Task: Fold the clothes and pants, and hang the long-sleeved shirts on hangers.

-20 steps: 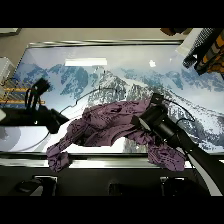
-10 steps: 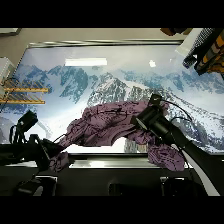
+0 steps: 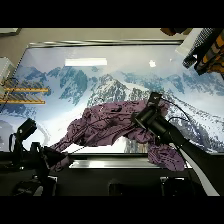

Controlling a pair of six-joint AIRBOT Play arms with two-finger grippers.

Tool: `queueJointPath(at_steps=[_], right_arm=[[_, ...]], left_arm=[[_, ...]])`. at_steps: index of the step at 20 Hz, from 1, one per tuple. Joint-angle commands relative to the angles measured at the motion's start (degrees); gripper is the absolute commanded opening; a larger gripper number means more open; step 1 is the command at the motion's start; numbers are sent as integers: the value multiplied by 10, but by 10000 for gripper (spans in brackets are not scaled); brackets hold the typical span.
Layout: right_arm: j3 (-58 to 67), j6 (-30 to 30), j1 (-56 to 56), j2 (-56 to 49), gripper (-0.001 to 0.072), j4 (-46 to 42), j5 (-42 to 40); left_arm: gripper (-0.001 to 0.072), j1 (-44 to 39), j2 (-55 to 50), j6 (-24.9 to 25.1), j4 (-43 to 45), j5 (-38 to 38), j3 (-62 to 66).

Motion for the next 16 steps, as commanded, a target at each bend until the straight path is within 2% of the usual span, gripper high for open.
queueJointPath(at_steps=[1,7,11,16], right_arm=[[0,14,0,-2,36,0,-23],[0,5,0,-1,36,24,-22],[0,-42,0,10,37,55,-34],[0,-70,0,74,36,58,-126]], left_arm=[[18,0,2,0,-24,-2,-28],[17,0,1,18,-24,28,-51],[18,-2,-13,34,-29,54,-59],[18,-44,-44,50,-30,71,-59]])
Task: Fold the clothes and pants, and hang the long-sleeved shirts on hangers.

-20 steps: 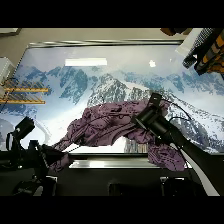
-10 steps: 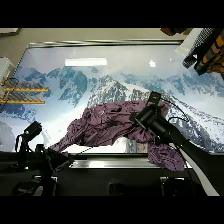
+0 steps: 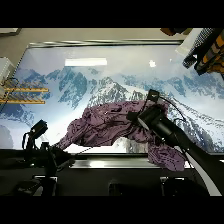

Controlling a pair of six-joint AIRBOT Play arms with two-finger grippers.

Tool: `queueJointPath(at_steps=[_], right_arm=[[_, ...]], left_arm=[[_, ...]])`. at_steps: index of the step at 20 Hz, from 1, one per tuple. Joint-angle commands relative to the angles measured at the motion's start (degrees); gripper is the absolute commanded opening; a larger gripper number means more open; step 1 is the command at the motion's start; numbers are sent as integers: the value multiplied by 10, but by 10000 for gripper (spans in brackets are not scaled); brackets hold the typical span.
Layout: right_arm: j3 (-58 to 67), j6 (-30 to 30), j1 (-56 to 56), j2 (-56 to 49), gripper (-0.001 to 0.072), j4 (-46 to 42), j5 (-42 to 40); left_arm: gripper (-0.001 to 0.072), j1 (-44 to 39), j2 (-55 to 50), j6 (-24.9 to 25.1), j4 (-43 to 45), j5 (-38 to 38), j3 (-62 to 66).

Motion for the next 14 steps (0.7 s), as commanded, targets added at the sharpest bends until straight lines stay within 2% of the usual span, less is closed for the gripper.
queueJointPath(at_steps=[1,4,9,11,14], right_arm=[[0,-19,0,44,36,6,-48],[0,-43,0,77,36,22,-38],[0,-95,0,116,36,33,-31],[0,-124,0,131,36,51,-28],[0,-130,0,158,36,58,-6]], left_arm=[[18,-30,-19,10,-2,34,-1],[18,-59,-28,10,-2,101,-1],[18,-123,-64,26,-2,120,-1],[18,-143,-83,26,-2,155,-1],[19,-163,-113,28,-13,212,-1]])
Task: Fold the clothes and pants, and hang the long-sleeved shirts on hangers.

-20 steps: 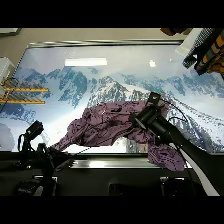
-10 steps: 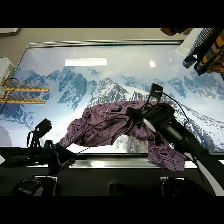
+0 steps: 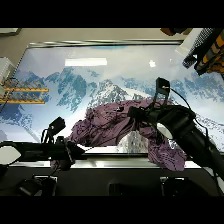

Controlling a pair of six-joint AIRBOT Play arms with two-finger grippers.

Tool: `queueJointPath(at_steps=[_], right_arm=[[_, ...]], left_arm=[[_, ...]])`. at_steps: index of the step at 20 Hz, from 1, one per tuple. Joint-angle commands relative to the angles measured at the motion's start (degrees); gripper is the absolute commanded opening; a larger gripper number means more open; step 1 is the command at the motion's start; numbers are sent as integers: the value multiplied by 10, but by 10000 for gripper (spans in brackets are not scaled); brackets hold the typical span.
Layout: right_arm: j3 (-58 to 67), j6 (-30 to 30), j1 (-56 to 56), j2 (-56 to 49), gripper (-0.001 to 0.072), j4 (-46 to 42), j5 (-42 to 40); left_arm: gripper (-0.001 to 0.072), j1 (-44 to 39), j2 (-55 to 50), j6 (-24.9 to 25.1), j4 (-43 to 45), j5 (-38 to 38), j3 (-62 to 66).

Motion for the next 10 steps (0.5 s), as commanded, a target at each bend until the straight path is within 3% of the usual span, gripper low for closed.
queueJointPath(at_steps=[1,6,10], right_arm=[[1,-21,0,32,36,16,18],[1,-70,0,51,36,54,19],[1,-65,0,50,36,18,28]], left_arm=[[18,-28,-35,18,-22,69,0],[19,-54,-95,62,-76,131,0],[19,-59,-130,123,-154,132,0]])
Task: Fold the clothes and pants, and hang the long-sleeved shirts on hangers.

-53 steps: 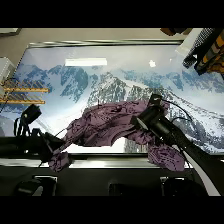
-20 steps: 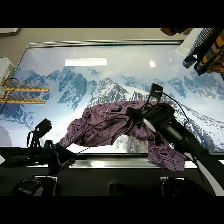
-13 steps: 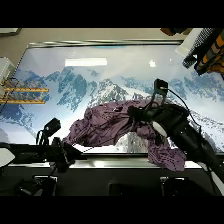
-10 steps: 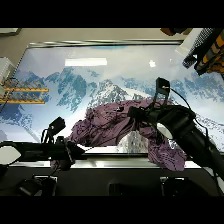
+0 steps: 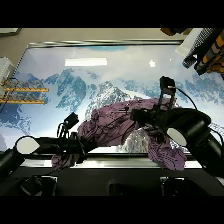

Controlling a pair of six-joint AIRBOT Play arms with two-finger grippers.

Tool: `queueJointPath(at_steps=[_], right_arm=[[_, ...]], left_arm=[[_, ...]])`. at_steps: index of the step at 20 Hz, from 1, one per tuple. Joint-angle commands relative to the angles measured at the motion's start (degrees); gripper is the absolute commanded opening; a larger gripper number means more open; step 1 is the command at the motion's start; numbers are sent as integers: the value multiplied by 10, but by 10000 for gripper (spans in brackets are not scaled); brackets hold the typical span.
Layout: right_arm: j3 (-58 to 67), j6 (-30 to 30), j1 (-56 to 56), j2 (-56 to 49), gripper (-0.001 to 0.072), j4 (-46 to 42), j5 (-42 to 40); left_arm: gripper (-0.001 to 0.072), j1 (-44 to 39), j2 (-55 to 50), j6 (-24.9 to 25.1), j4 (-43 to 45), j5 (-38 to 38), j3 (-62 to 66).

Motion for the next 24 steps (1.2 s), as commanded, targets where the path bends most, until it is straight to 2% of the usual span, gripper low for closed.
queueJointPath(at_steps=[1,5,8,9,13,15,17,24], right_arm=[[0,6,1,3,36,-41,8],[0,27,1,3,35,-101,8],[0,102,1,-1,35,-169,84],[0,99,1,-1,36,-172,84],[0,51,1,-1,36,-143,32],[1,-11,1,0,36,-76,16],[0,-92,1,0,36,-8,-2],[0,-118,1,0,36,35,13]], left_arm=[[19,-6,-27,49,-64,10,1],[20,-6,-28,53,-65,-6,1],[19,-6,-28,52,-64,-33,1],[19,-6,-28,52,-64,-41,1],[19,-12,-34,61,-64,-30,1],[19,-22,-47,68,-69,-10,1],[19,-33,-67,98,-99,-6,1],[19,-39,-119,165,-174,41,2]])
